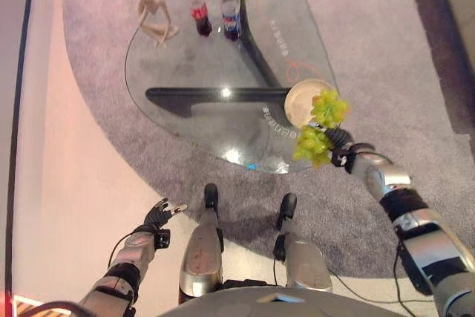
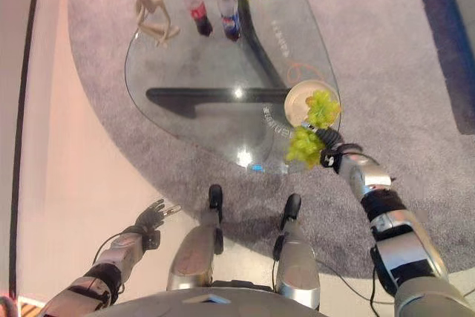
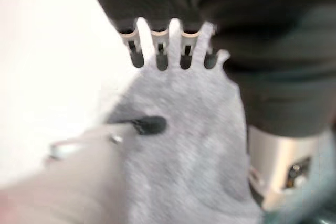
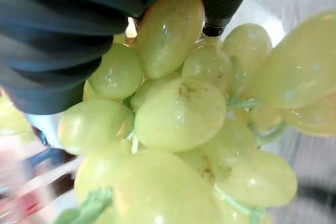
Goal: Pick up fruits into the plate
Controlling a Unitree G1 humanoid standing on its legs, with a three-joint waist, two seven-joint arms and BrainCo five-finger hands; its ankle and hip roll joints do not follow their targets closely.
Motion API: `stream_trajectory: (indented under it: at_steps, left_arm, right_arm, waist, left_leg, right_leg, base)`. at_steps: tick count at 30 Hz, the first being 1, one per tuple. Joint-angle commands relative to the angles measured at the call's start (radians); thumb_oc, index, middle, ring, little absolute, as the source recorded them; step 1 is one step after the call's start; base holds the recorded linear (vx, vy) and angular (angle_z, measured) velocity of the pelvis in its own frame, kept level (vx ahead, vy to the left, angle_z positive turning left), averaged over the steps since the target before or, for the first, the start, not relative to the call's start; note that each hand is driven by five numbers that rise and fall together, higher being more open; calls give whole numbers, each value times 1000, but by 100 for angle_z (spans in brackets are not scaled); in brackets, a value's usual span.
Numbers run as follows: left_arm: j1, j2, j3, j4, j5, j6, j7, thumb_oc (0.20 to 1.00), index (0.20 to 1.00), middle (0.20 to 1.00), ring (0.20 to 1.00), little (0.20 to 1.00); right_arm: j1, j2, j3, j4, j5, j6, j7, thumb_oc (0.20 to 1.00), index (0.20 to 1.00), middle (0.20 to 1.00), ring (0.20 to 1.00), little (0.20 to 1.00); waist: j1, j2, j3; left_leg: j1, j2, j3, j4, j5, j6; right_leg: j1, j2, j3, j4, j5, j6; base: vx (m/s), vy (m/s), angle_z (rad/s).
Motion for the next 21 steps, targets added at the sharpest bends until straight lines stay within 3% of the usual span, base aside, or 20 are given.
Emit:
stream_trajectory:
  at_steps: [1,3,10,14,21]
  left_arm:
    - [-33,38,-4,48,75,-25,55,1000,1000,1000,1000,1000]
    - [-32,47,-14,44,80,-31,59,1000,1000,1000,1000,1000]
    - [-14,77,-58,-2,68,-56,73,1000,1000,1000,1000,1000]
    - [7,94,-96,-50,56,-65,84,1000,1000,1000,1000,1000]
    - [33,113,-139,-97,33,-75,93,1000,1000,1000,1000,1000]
  right_arm:
    - [-156,-77,6,33,-160,-70,-55,200,200,200,200,200]
    - [-203,-105,30,83,-205,-86,-70,200,200,200,200,200]
    - [-371,-192,159,205,-473,-46,-192,200,200,200,200,200]
    - [-487,-251,287,269,-768,-16,-305,200,200,200,200,200]
    - [-559,-279,386,315,-913,145,-393,200,200,200,200,200]
  waist:
    - [32,-40,27]
    - [41,-38,31]
    - [72,-25,31]
    - [92,-3,31]
    - [101,31,31]
  left_leg:
    - [-112,-99,-28,134,-142,38]
    - [-141,-103,-34,145,-142,41]
    - [-289,-118,-53,190,-138,54]
    - [-385,-133,-66,223,-131,67]
    - [-469,-161,-82,276,-162,77]
  right_leg:
    - [-72,-23,-41,200,-151,-11]
    - [-101,-22,-47,214,-150,-9]
    - [-259,-22,-81,283,-151,-7]
    - [-358,-33,-104,334,-155,-12]
    - [-454,-44,-87,412,-203,-9]
  base:
    - [-63,-93,15]
    - [-38,-55,15]
    - [-15,-42,9]
    - [5,-16,10]
    - [56,-27,8]
